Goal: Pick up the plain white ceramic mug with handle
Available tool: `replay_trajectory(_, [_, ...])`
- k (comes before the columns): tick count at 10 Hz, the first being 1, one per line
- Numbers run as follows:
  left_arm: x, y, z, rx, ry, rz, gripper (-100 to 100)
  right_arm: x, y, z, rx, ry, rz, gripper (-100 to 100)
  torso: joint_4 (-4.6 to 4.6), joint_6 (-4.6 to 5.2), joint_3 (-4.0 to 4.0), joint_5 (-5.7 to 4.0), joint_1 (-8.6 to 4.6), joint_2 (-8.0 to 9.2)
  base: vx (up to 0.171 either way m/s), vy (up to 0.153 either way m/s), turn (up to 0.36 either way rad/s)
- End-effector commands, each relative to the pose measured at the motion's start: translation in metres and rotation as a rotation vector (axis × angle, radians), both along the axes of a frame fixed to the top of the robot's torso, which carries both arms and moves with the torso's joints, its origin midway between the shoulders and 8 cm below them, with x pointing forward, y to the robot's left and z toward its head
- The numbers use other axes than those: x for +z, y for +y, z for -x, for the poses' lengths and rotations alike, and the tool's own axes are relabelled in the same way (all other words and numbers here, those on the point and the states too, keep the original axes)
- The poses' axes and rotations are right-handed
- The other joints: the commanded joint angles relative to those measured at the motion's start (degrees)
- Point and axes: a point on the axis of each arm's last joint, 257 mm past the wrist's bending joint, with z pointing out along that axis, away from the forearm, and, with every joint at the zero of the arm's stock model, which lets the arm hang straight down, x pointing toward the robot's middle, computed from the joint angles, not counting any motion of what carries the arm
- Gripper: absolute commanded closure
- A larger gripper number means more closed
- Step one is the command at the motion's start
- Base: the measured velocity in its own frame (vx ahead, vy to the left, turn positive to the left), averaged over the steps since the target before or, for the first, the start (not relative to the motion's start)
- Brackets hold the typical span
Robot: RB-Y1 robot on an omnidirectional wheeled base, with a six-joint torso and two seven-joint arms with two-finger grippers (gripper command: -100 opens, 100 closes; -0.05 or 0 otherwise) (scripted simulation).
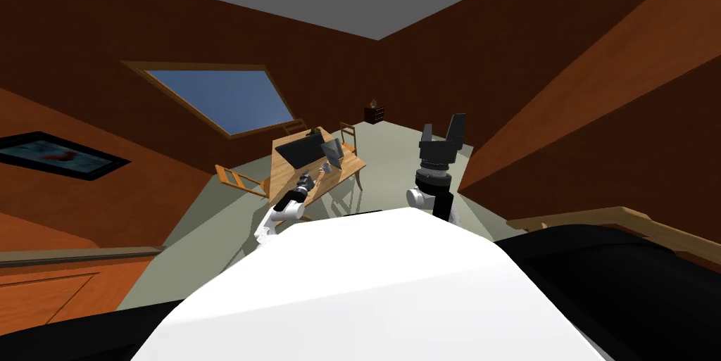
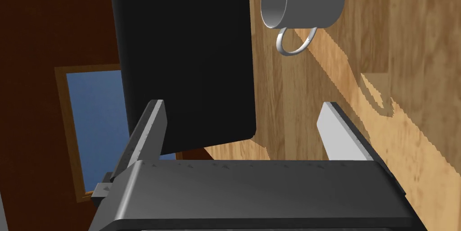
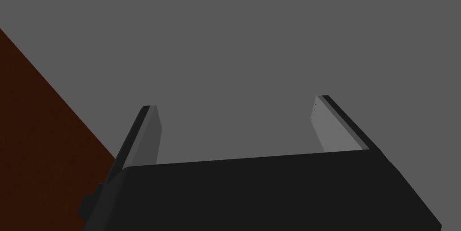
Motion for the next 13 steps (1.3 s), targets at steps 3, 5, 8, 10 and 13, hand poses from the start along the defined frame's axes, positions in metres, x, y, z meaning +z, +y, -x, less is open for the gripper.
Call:
replay_trajectory(3, [-0.037,0.02,0.004,0.042,0.122,0.05,-100,0.0,0.0,0.0,0.0,0.0,0.0,0,0.0,0.0,0.0,0.01,0.03,-0.01,0.031,-0.035,-0.06])
replay_trajectory(5, [-0.049,0.029,0.005,0.063,0.17,0.076,-100,0.0,0.0,0.0,0.0,0.0,0.0,0,-0.01,0.0,-0.02,0.0,0.02,-0.04,0.037,-0.032,-0.055])
replay_trajectory(8, [-0.07,0.048,0.009,0.111,0.262,0.131,-100,0.0,0.0,0.0,0.0,0.0,0.0,0,-0.03,0.0,-0.08,-0.01,-0.05,-0.14,0.063,-0.05,-0.053])
replay_trajectory(10, [-0.082,0.065,0.011,0.159,0.328,0.189,-100,0.0,0.0,0.0,0.0,0.0,0.0,0,-0.04,0.01,-0.12,-0.01,-0.07,-0.22,0.097,-0.072,-0.069])
replay_trajectory(13, [-0.097,0.082,0.017,0.217,0.407,0.248,-100,0.0,0.0,0.0,0.0,0.0,0.0,0,-0.04,0.0,-0.11,-0.01,-0.05,-0.2,0.084,-0.051,-0.027])
